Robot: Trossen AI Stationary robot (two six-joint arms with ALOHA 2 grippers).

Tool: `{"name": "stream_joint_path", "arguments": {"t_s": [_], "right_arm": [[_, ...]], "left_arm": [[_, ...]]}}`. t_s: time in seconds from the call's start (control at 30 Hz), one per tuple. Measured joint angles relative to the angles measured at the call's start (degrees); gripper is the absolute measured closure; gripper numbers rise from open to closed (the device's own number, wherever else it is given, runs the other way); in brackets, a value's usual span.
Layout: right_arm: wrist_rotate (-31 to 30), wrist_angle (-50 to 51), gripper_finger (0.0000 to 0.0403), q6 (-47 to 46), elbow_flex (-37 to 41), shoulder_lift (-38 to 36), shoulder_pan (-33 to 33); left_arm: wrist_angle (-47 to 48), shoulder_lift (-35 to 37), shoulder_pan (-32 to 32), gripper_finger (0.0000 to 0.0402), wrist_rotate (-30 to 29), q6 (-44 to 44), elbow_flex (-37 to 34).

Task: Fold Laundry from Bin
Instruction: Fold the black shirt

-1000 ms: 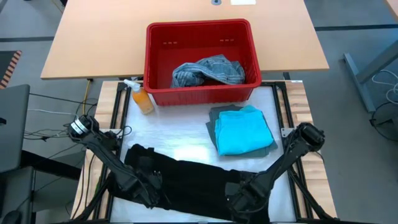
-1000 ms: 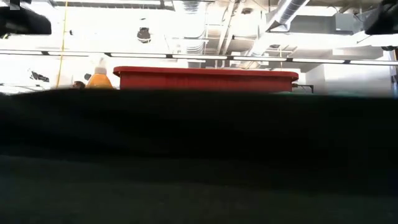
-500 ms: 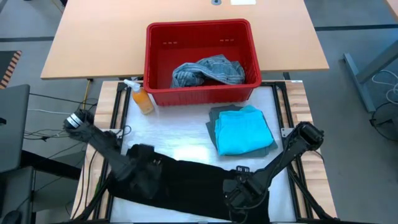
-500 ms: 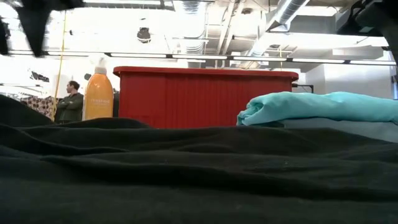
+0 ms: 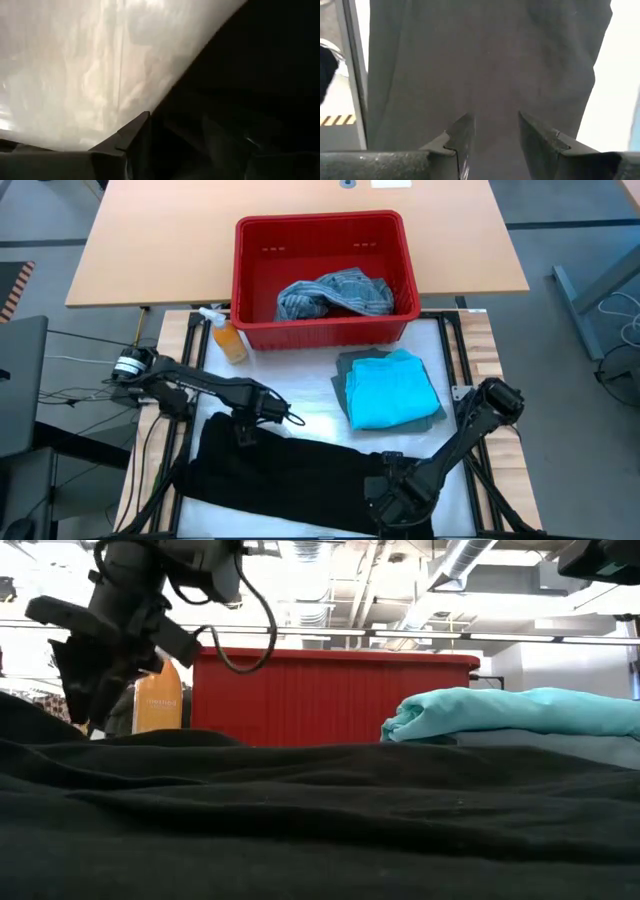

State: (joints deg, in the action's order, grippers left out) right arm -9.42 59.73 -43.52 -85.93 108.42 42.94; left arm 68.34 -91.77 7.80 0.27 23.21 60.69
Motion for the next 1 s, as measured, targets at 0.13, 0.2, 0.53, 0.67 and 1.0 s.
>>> {"name": "stream_joint_path", "arguments": {"t_s": [0.13, 0.2, 0.53, 0.67, 1.0], "right_arm": [[-0.2, 0.5, 0.0232, 1.9, 0.0, 0.0, 0.3], [-0.2, 0.9, 0.0232, 3.0, 0.0, 0.0, 0.1], [-1.3, 2.8, 0.0232, 3.1, 0.0, 0.0, -0.4], [-1.3, 2.8, 0.0232, 2.9, 0.0, 0.0, 0.4], [-1.3, 3.0, 0.0232, 2.9, 0.0, 0.0, 0.2]], "left_arm": [[-0.9, 0.0, -1.5, 0.0228, -0.4, 0.0, -1.2], [-1.6, 0.0, -1.7, 0.0226, 1.0, -0.1, -1.2], [-2.7, 0.0, -1.8, 0.0225, 2.3, 0.0, -4.6], [-4.9, -0.1, -1.8, 0.0225, 4.9, -0.1, -8.5], [-5.7, -0.1, 1.8, 0.0382, 2.1, -1.1, -7.0]]}}
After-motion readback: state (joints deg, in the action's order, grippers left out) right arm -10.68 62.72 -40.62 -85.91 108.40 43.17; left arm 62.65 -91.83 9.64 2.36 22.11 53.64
